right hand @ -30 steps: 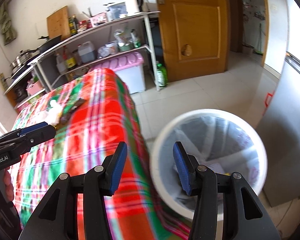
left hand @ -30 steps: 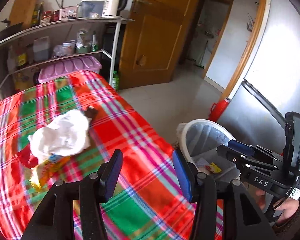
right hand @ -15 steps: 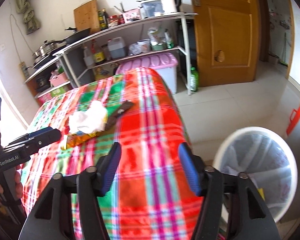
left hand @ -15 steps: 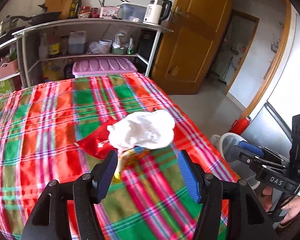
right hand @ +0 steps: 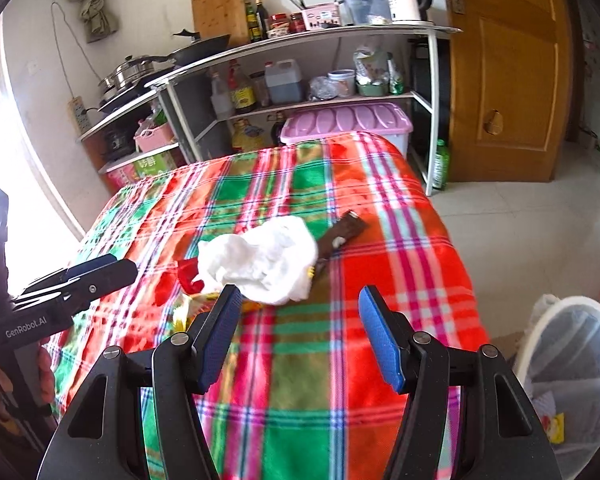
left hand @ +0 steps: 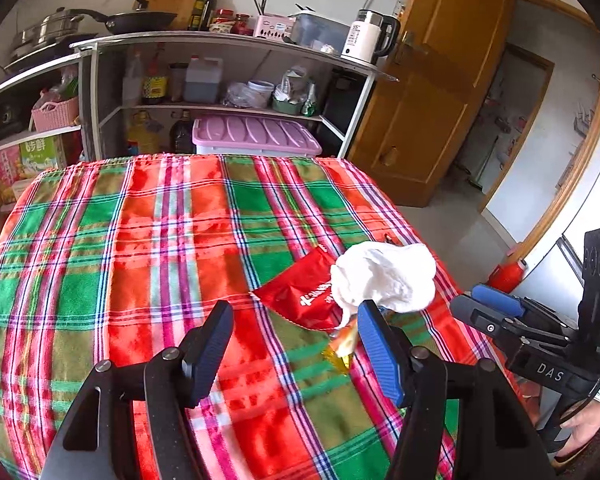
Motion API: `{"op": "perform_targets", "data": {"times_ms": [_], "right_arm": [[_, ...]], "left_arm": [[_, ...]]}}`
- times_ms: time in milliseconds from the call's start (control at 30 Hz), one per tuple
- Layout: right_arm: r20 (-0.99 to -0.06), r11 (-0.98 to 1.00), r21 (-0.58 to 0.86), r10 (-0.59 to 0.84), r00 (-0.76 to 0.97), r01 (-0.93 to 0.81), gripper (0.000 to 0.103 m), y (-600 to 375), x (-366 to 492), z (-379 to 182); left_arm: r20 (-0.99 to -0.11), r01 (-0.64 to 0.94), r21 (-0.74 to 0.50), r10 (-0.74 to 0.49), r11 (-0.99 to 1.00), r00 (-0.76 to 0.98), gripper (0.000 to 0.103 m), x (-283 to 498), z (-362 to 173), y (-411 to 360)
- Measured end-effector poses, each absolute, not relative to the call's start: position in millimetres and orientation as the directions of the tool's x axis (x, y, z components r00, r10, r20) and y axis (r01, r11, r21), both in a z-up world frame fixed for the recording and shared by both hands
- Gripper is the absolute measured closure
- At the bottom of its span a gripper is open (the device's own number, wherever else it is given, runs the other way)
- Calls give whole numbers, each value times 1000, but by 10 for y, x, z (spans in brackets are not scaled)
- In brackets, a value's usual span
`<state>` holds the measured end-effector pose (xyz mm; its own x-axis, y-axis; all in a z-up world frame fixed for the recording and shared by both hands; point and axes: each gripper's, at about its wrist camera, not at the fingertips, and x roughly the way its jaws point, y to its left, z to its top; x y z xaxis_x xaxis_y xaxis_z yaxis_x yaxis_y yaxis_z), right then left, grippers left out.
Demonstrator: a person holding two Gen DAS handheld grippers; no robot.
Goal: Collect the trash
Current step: 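Close the right tool on the white tissue on the table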
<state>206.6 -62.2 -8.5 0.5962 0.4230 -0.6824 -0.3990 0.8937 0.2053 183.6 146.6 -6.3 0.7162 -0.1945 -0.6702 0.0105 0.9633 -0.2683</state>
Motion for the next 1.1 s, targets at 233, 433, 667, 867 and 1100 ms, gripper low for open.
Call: {"op": "perform_targets", "data": {"times_ms": [233, 433, 667, 867, 1100], "right_arm": [[-704, 878, 181, 431, 565, -444, 41, -247, 2245, -163], [-721, 871, 183, 434, 540, -456, 41, -86, 2373, -281], [-760, 875, 141, 396, 516, -464, 41, 36, 2451, -423], [-756, 876, 177, 412, 509, -448, 49, -12, 2473, -424], [-751, 879, 188, 416, 513, -438, 80, -88, 2464, -428]], "left_arm": [[-676, -15, -273, -181, 962, 715, 39, 1852, -114, 1613], [-679, -21, -283, -185, 959, 710, 39, 1874, -143, 1657], [-686, -19, -290, -194, 957, 701, 39, 1900, -189, 1669], [-693, -18, -291, -198, 957, 694, 39, 1910, -219, 1656], [-698, -9, -289, -204, 957, 686, 39, 1917, -238, 1612]]}}
